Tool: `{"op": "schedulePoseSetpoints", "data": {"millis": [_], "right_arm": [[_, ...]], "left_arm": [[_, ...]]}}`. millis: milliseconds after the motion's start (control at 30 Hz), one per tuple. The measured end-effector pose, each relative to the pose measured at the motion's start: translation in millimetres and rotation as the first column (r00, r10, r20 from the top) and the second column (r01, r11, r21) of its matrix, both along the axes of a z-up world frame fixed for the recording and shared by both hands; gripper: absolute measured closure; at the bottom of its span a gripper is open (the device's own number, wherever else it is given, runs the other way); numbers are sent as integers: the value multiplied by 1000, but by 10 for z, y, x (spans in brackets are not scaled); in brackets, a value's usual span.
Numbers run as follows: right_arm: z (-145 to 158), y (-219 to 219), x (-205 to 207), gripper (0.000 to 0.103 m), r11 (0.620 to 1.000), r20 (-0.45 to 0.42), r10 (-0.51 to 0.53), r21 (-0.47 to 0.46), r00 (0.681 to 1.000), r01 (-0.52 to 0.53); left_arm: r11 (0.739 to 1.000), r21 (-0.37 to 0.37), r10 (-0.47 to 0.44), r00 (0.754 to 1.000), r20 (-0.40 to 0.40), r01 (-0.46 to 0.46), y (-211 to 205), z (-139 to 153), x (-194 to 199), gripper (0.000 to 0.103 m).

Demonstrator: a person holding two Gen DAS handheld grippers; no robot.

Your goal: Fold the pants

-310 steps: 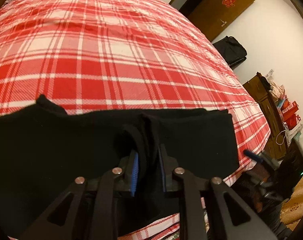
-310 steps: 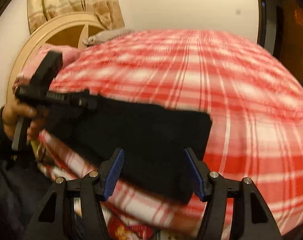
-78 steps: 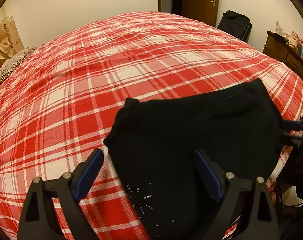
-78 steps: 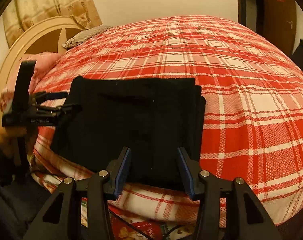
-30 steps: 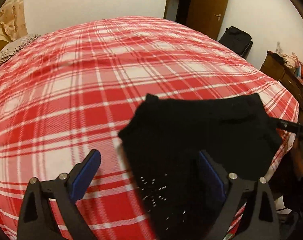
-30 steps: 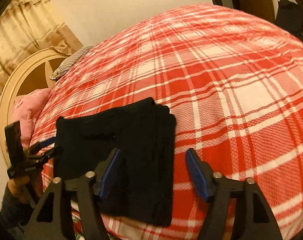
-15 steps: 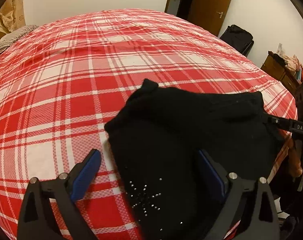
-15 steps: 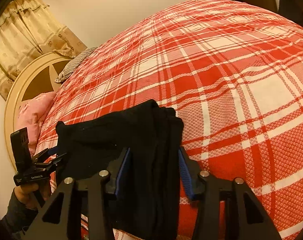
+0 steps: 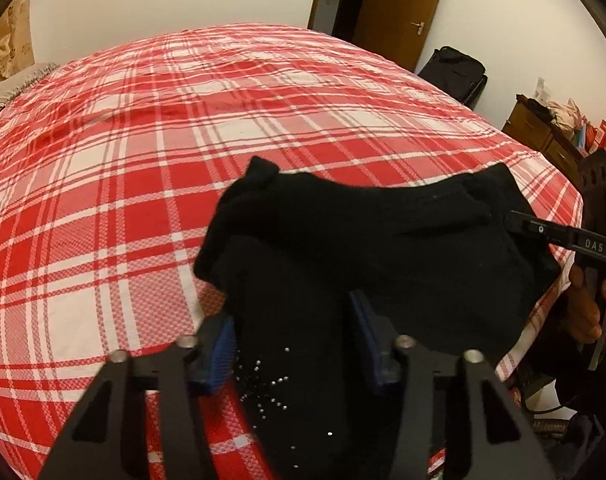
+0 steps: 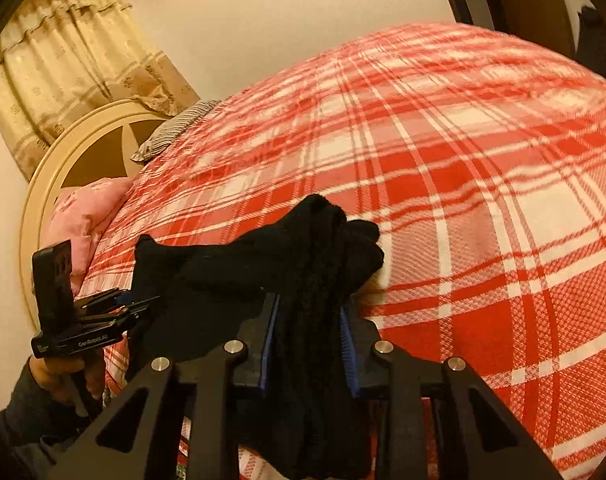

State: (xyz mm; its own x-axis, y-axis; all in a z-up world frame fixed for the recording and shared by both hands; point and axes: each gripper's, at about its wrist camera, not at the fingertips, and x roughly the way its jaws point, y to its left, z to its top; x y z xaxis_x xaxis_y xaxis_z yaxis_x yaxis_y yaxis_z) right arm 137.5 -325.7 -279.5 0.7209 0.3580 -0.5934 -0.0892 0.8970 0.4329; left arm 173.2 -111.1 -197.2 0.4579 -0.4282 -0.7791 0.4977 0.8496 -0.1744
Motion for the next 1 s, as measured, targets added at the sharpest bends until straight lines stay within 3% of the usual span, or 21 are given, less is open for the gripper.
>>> {"op": "schedulePoseSetpoints", "data": {"millis": [200, 400, 467, 600, 733, 767, 833, 867, 1000], "right_arm": [[160, 157, -103, 75, 998, 50, 28, -54, 998, -25], [143, 145, -130, 75, 998, 39, 21, -67, 999, -19], [94, 101, -100, 75, 997, 17, 7, -74, 1000, -5], [-25, -1, -40, 75, 998, -30, -12, -60, 999, 11], [-131, -109, 41, 75, 1000, -83, -28, -10, 996, 27], [-133, -124, 44, 75, 1000, -85, -27, 4, 996, 27], [-88, -105, 13, 75, 1000, -71, -21, 3, 997, 21], [-36, -72, -16, 75, 1000, -57, -14, -9, 998, 13], [153, 11, -77, 76, 1000, -18, 16, -17, 1000, -17]], "left_arm": [[999, 21, -31, 999, 19, 30, -20, 53, -43, 78], [999, -22, -25, 1000, 0, 25, 40, 63, -19, 81], [999, -42, -14, 1000, -9, 14, 67, 56, 1, 78], [999, -26, 25, 1000, 0, -25, 95, 19, 3, 50], [999, -44, 6, 999, -33, -7, 56, -50, 24, 49], [999, -34, -3, 1000, -28, 2, 28, -45, 16, 50], [999, -35, -21, 999, -27, 21, 4, -2, -7, 74], [999, -38, -28, 999, -26, 27, 6, 23, -19, 79], [999, -28, -37, 999, -4, 37, 34, 114, -87, 83]]}}
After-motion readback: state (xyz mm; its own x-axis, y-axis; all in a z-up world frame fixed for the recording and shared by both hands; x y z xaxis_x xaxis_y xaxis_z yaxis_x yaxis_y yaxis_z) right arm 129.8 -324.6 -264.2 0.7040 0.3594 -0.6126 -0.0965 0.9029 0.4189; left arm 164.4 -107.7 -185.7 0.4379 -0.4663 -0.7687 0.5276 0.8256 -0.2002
